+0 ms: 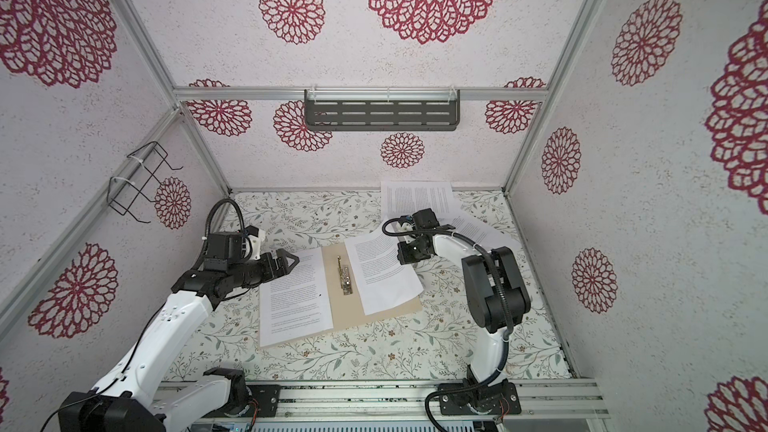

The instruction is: Put the files into the folder

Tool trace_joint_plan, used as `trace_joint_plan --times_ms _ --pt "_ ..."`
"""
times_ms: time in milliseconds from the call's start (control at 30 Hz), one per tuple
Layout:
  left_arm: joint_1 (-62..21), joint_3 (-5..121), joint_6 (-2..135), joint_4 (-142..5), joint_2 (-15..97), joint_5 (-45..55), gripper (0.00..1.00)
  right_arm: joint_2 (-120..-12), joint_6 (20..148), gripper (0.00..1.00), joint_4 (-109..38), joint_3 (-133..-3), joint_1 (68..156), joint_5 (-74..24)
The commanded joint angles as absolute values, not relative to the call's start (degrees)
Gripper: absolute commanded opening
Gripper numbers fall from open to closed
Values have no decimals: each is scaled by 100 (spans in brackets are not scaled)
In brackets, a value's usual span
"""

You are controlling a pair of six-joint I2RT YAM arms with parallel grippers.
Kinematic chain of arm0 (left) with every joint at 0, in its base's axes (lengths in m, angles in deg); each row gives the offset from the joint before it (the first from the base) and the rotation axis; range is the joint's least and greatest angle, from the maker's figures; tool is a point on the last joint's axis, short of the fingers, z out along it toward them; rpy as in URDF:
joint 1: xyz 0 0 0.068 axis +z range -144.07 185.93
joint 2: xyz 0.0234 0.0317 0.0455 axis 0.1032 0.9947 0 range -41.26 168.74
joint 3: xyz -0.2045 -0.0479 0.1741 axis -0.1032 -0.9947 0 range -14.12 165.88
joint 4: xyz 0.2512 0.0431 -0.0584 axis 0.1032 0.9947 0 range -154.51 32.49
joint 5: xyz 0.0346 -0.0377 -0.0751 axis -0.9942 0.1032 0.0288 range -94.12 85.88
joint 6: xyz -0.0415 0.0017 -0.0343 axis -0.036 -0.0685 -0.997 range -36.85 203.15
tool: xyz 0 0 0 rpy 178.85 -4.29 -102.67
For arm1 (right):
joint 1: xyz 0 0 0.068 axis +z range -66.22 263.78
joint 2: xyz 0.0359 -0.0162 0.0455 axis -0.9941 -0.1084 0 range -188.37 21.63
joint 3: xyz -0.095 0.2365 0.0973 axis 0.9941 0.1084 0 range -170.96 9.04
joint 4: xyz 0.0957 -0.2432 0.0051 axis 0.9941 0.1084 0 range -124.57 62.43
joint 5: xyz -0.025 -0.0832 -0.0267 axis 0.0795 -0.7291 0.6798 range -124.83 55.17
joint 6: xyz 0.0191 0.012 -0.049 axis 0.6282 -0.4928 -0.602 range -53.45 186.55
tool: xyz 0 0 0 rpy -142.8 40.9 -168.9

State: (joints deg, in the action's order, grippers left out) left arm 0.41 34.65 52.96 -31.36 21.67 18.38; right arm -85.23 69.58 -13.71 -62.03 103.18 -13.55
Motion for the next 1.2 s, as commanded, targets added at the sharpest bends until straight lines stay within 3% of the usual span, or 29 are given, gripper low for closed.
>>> trace_joint_plan --times_ms 0,500,1167 --pt "185 3457 5441 -3343 2229 2079 97 -8451 7037 0 -1420 -6118 10329 -1059" --pt "320 3396 5286 -3498 2423 2425 97 -8313 7551 0 -1811 -5682 10442 -809" --pt "311 3326 5190 -3671 2501 2985 97 -8205 8519 0 -2335 -5284 10522 -1167"
